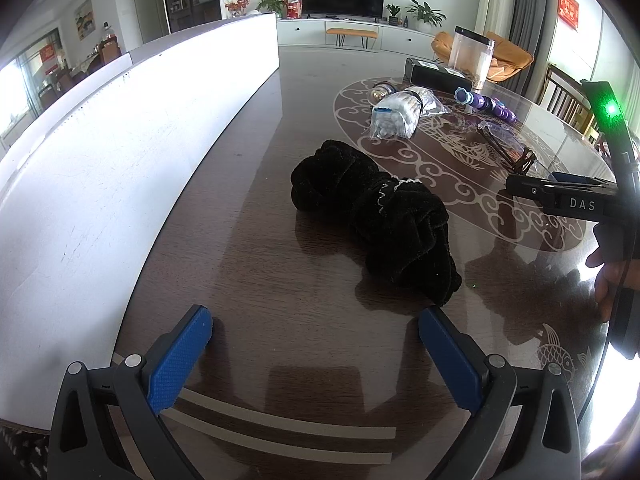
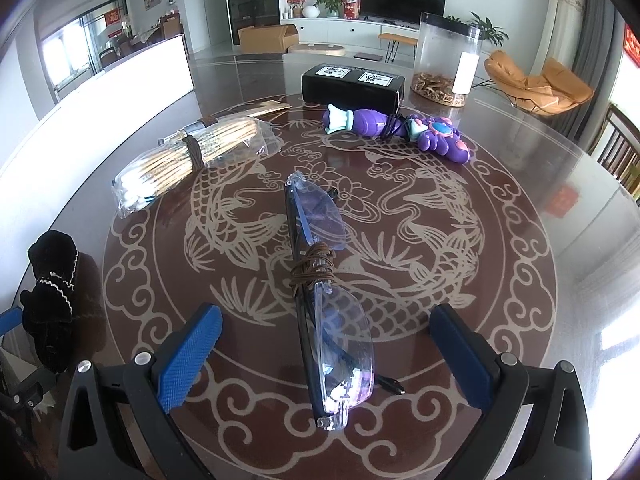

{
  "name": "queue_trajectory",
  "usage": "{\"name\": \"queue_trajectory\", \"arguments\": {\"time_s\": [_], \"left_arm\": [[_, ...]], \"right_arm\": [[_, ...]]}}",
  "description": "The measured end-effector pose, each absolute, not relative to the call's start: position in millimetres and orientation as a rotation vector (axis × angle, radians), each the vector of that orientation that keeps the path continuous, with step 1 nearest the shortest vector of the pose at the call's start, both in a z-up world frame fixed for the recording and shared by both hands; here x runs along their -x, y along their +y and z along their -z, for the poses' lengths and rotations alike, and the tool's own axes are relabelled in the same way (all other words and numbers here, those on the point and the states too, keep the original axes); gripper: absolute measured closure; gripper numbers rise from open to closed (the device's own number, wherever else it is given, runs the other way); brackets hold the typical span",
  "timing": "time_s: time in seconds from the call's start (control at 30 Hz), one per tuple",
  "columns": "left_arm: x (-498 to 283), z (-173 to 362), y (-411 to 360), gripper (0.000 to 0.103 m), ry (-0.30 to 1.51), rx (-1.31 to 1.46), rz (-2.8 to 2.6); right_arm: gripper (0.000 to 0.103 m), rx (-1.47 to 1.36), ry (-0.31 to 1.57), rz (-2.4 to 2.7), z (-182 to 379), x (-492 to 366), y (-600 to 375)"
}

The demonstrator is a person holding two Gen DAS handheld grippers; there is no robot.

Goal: Organize objects
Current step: 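Reach the right gripper toward the clear bag with string on the mat, then grasp the clear glasses case with the right gripper while the left grasps the black cloth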

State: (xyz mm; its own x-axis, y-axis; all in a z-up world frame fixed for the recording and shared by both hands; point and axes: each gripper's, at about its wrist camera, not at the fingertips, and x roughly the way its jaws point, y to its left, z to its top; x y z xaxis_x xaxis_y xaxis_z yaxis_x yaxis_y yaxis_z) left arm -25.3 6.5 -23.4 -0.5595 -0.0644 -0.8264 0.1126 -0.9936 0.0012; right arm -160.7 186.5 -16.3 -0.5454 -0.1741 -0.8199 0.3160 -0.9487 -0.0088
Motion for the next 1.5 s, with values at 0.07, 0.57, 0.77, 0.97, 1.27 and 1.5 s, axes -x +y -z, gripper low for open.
{"name": "queue_trajectory", "arguments": {"time_s": [0.07, 0.57, 0.77, 0.97, 1.27, 1.5], "left_arm": [[25, 23, 7, 0.0, 0.079, -1.421, 2.688], [27, 15, -3, 0.0, 0.319, -1.498, 2.747], [31, 11, -22, 0.0, 0.56, -1.513, 2.804], [38, 11, -21, 0.0, 0.634, -1.499, 2.786], [104, 16, 18, 0.025, 0.19, -1.491, 2.598], [71, 8, -15, 0.057, 0.306, -1.453, 2.698]], "right_arm": [[0.0, -1.317, 0.225, 2.53, 16, 161, 187], [0.0, -1.316, 0.225, 2.531, 17, 161, 187], [0.0, -1.316, 0.225, 2.531, 17, 161, 187], [0.0, -1.316, 0.225, 2.531, 17, 161, 187], [0.0, -1.316, 0.227, 2.533, 16, 158, 187], [0.012, -1.376, 0.245, 2.438, 0, 172, 185]]}}
